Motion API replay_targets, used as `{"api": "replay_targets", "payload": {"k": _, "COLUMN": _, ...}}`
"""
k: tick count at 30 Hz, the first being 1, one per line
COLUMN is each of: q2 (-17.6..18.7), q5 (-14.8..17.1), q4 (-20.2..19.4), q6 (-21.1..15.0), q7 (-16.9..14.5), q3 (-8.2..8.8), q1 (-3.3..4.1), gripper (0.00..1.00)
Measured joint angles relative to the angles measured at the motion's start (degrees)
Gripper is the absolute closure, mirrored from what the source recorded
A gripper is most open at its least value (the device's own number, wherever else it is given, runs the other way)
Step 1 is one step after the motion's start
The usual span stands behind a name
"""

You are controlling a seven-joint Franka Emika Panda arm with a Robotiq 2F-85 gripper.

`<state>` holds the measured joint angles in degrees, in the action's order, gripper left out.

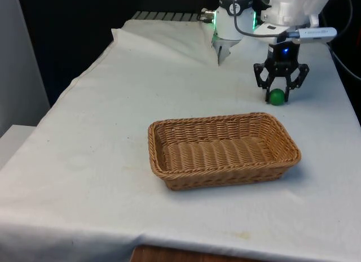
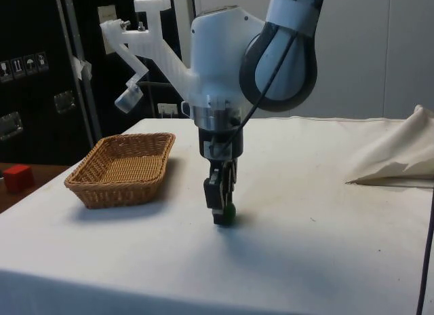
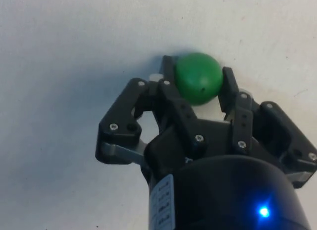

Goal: Pick up the ball and place it into the basket.

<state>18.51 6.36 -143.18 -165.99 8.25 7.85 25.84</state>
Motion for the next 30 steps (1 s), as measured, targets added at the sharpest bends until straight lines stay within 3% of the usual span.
{"api": "replay_targets", "payload": {"k": 11, "q2": -0.1, "q5": 0.0, "q4": 0.1, "q6": 0.0, "q7": 0.0, "q3": 0.0, "q1": 0.0, "gripper": 0.98}}
{"api": "replay_targets", "payload": {"k": 18, "q2": -5.3, "q5": -0.2, "q4": -0.4, "q6": 4.1, "q7": 0.0, "q3": 0.17, "q1": 0.0, "gripper": 0.98}}
{"api": "replay_targets", "payload": {"k": 30, "q2": -9.1, "q5": -1.3, "q4": 0.6, "q6": 8.6, "q7": -0.9, "q3": 1.15, "q1": -0.17, "gripper": 0.98}}
